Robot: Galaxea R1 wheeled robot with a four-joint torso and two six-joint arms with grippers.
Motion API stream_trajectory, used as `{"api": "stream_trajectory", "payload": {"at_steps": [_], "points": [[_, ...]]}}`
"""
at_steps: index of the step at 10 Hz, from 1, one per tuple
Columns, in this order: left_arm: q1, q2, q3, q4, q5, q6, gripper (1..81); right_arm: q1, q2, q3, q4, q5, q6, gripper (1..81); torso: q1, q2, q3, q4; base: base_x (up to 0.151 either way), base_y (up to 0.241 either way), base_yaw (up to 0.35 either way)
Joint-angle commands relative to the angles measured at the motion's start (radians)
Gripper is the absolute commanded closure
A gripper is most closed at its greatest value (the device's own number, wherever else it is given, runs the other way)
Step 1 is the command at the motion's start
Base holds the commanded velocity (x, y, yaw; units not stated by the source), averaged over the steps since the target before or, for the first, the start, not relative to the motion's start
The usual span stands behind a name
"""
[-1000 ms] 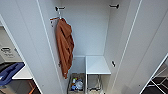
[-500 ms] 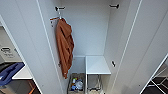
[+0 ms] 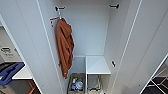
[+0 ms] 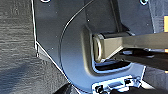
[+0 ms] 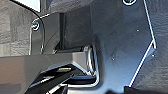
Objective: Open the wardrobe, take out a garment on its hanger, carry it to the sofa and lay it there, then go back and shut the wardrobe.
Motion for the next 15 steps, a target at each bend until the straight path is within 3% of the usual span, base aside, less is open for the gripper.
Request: {"api": "stream_trajectory", "payload": {"at_steps": [1,2,4,6,9,11,13,15], "points": [[-0.01,0.007,-0.005,-0.469,0.034,0.467,1.0,0.017,0.0,0.008,0.045,-0.04,0.0,1.0,0.0,0.0,0.0,0.0,0.0,0.0,0.0],[-0.014,0.005,-0.004,-0.586,0.041,0.584,1.0,0.023,-0.003,0.018,0.047,-0.045,0.002,1.0,0.0,0.0,0.0,0.0,0.0,0.0,0.0],[-0.034,-0.021,0.012,-0.612,0.035,0.597,1.0,0.042,-0.008,0.025,0.035,-0.045,-0.006,1.0,0.0,0.0,0.0,0.0,0.0,0.0,0.0],[-0.079,-0.013,0.005,-0.603,0.044,0.611,1.0,0.08,0.0,0.029,0.03,-0.128,-0.007,1.0,0.0,0.0,0.0,0.0,0.0,0.0,0.0],[-0.1,-0.084,0.054,-0.551,0.063,0.632,1.0,0.08,-0.146,0.241,0.0,-0.06,-0.007,1.0,0.0,0.0,0.0,0.0,0.0,0.0,0.0],[-0.105,-0.268,0.272,-0.559,0.042,0.628,1.0,0.092,-0.352,0.467,0.004,-0.045,-0.004,1.0,0.0,0.0,0.0,0.0,0.0,0.0,0.0],[-0.119,-0.497,0.514,-0.568,-0.046,0.608,1.0,0.108,-0.505,0.54,0.013,0.015,0.005,1.0,0.0,0.0,0.0,0.0,0.0,0.0,0.0],[-0.152,-0.649,0.612,-0.595,-0.055,0.55,1.0,0.115,-0.621,0.571,0.009,0.071,0.009,1.0,0.0,0.0,0.0,0.0,0.0,0.0,0.0]]}}
